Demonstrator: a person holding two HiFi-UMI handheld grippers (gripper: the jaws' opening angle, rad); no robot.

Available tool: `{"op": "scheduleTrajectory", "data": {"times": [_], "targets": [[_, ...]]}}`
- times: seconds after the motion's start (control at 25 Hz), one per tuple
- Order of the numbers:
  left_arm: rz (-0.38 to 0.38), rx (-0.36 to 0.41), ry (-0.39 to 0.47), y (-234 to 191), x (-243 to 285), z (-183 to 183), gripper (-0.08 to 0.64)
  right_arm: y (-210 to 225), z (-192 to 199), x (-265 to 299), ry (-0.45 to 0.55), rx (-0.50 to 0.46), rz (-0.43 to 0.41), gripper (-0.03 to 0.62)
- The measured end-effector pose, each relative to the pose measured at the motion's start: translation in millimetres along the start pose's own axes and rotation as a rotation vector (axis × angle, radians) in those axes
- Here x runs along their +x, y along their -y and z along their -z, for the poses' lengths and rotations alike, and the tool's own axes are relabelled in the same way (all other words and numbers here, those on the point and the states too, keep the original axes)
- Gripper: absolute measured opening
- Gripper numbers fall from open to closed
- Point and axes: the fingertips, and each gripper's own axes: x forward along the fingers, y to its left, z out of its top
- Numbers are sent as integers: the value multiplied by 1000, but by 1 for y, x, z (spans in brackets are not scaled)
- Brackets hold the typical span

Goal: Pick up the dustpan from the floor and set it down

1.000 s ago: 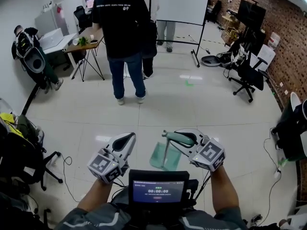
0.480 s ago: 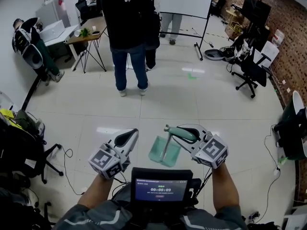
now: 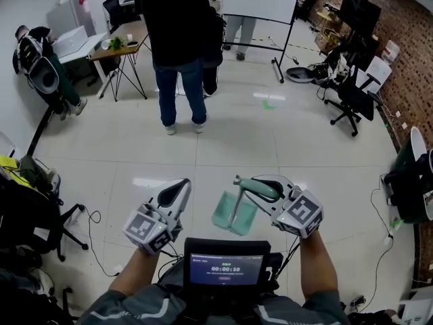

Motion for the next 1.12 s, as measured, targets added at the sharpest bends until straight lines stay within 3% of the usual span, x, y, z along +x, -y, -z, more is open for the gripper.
{"op": "scheduleTrajectory", "data": {"times": [0.24, 0.68, 0.92, 1.12], "targets": [[0, -8, -13, -25, -1, 4, 32, 3, -3, 19, 4, 3, 20, 146], [131, -5, -28, -80, -1, -5, 32, 11, -24, 79, 5, 24, 78, 146], [158, 7, -29, -78, 50, -9, 32, 60, -15, 76, 6, 57, 100, 146], [99, 14, -48, -71, 116, 3, 32, 113, 4, 57, 17, 43, 78, 146]]}}
